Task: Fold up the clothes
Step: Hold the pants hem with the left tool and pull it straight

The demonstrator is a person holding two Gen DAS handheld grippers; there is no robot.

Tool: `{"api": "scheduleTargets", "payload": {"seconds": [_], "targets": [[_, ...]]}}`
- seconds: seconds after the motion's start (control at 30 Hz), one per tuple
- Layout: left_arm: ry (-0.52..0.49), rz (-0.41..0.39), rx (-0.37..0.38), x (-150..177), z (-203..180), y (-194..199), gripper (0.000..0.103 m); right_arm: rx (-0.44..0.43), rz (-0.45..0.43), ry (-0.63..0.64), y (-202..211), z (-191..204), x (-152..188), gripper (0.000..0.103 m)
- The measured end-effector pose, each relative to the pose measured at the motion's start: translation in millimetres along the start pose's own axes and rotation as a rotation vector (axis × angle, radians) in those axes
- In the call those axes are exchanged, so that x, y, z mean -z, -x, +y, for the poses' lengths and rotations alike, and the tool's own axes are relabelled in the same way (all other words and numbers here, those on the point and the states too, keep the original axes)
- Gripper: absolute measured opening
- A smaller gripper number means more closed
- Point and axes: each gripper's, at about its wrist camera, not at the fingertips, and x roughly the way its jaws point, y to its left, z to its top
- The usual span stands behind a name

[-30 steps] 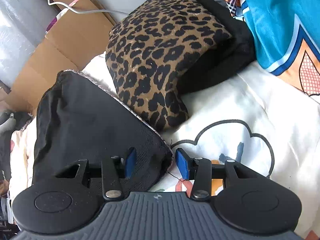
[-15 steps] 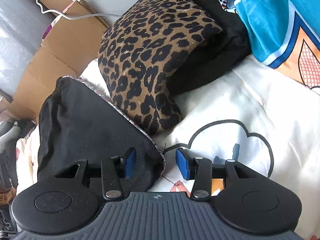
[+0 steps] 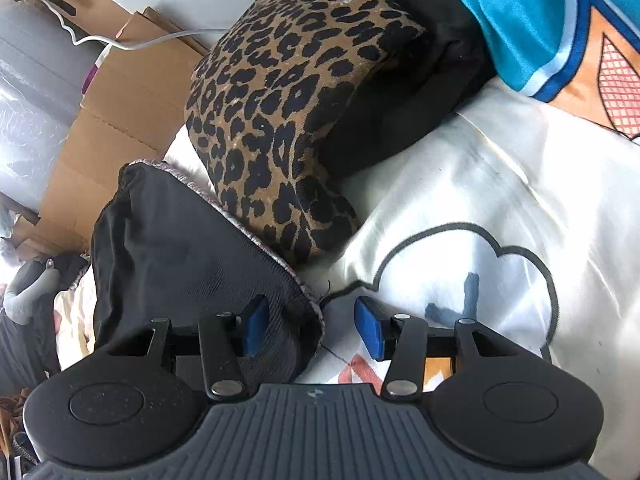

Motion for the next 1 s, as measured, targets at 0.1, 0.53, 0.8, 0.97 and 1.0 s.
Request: {"api": "scheduleTargets", "payload": {"seconds": [0.1,0.53,0.8,0.97,1.0], "targets": [[0.004,0.007,-0.032,10,-1,-8,0.027,-0.023,0.001,-0.014,-4,-2,-6,0.056],[0.061,0.013,0.052,26,11,-9,0.029,-0.041,0.008,-0.015,-7,1,-9,0.058],[0.095,0.018,0.147,26,19,-8,0.037,-0.041,0.006,0.002,-6,4,-6,0.063],[0.149,0.022,0.249,24,17,-11,0.037,-0.048,0.005,-0.009,-6,2,-6,0.063],[0.147,0.024,0.249,24,16,-11,0.037,-0.048,0.005,-0.008,-6,2,-6,0.063]]}}
